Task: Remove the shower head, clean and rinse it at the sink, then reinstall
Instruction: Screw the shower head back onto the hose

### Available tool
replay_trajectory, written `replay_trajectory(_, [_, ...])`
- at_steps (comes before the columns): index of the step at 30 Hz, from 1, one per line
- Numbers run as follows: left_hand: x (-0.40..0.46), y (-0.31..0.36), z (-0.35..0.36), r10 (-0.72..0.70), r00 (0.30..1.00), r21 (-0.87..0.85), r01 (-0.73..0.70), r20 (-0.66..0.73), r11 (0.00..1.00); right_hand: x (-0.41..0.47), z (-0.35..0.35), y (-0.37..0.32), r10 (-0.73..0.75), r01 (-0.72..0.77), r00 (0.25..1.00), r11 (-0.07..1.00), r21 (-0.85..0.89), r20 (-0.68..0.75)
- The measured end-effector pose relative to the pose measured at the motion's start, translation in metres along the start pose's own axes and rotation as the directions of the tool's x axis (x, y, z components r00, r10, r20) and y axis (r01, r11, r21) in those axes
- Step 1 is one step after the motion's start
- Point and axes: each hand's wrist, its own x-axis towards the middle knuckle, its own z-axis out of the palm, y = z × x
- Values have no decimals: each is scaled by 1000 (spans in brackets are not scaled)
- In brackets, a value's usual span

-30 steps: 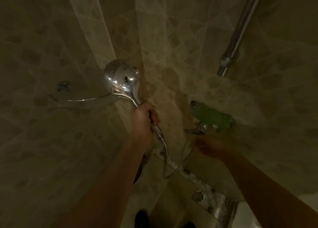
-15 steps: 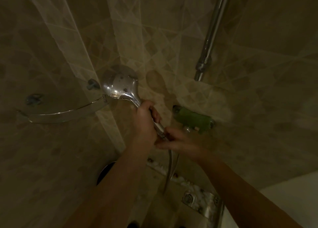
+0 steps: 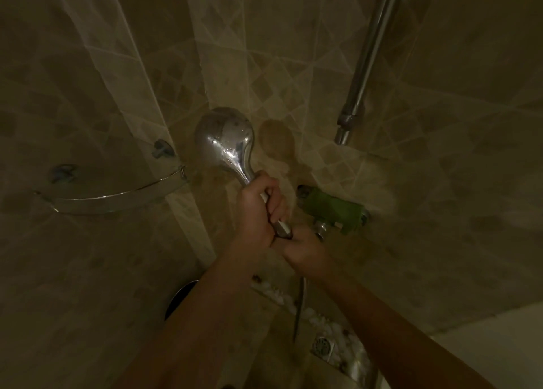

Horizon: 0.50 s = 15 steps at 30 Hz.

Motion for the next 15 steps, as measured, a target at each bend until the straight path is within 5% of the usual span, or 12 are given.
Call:
replay_trajectory(4, [2, -3, -6, 1, 995, 95, 8, -95, 995, 7, -4, 7, 6, -29, 964, 996, 84, 264])
replay_trajectory(8, [-1, -7, -20, -8, 986, 160, 35, -165, 987, 1, -34, 52, 320, -396, 811, 917, 57, 490])
replay_trajectory(11, [-4, -6, -28, 3, 984, 179, 30, -179, 983, -6, -46, 76, 496, -604, 748, 784, 142, 440])
replay_trajectory(15, [-8, -2, -28, -1, 988, 148, 24, -152, 989, 14, -39, 63, 509, -555, 832, 767, 322, 221])
